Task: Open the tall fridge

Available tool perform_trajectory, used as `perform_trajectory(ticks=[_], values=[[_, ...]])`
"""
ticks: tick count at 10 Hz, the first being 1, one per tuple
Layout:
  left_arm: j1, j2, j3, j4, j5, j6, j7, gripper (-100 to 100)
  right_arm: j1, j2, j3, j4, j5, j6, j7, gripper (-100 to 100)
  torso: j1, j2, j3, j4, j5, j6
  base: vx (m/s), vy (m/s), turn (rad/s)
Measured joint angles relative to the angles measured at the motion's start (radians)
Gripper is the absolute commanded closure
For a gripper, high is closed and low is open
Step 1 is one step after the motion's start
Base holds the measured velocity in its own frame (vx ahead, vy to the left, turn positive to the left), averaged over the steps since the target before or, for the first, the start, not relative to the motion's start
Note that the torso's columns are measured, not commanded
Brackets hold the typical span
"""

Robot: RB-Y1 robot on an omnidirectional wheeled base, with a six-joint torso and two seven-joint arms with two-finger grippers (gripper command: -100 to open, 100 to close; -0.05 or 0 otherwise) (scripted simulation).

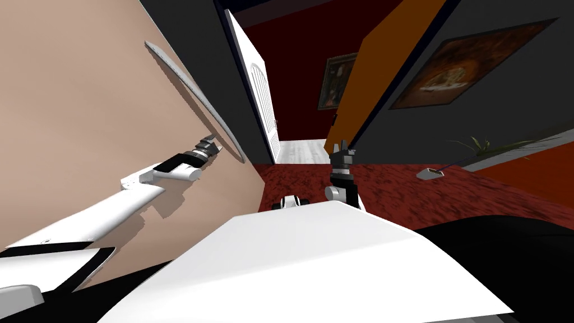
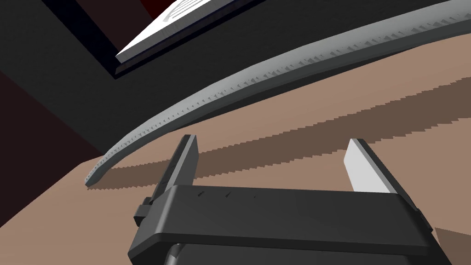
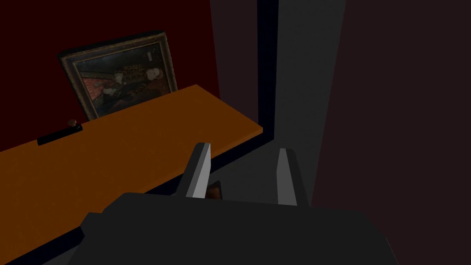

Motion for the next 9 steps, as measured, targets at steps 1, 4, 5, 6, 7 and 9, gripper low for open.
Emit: perform_trajectory(ticks=[1, 4, 5, 6, 7, 9], values=[[-0.018, 0.016, -0.031, 0.028, 0.001, -0.014, 0.010, -100, 0.000, 0.000, 0.000, 0.000, 0.000, 0.000, 0.000, 0, 0.001, -0.002, -0.002, 0.000, -0.001, -0.001, 0.020, 0.005, -0.011], [-0.014, 0.053, -0.014, 0.035, 0.015, 0.001, -0.002, -100, 0.000, 0.000, 0.000, 0.000, 0.000, 0.000, 0.000, 0, 0.000, 0.000, 0.001, -0.002, 0.003, -0.002, 0.009, -0.026, -0.108], [-0.037, 0.078, -0.051, 0.064, 0.020, -0.005, 0.008, -100, 0.000, 0.000, 0.000, 0.000, 0.000, 0.000, 0.000, 0, 0.002, -0.002, -0.002, -0.001, 0.000, 0.000, 0.022, 0.004, -0.089], [-0.023, 0.089, -0.017, 0.055, 0.027, 0.006, -0.005, -100, 0.000, 0.000, 0.000, 0.000, 0.000, 0.000, 0.000, 0, 0.000, 0.001, 0.003, -0.003, 0.005, -0.004, 0.034, -0.020, -0.113], [-0.004, 0.106, 0.005, 0.047, 0.039, 0.024, -0.022, -100, 0.000, 0.000, 0.000, 0.000, 0.000, 0.000, 0.000, 0, -0.001, 0.002, 0.003, -0.002, 0.004, -0.002, 0.025, -0.017, -0.042], [-0.031, 0.131, -0.023, 0.081, 0.042, 0.025, -0.023, -100, 0.000, 0.000, 0.000, 0.000, 0.000, 0.000, 0.000, 0, 0.000, 0.002, 0.003, -0.003, 0.005, -0.002, 0.030, -0.005, -0.160]])
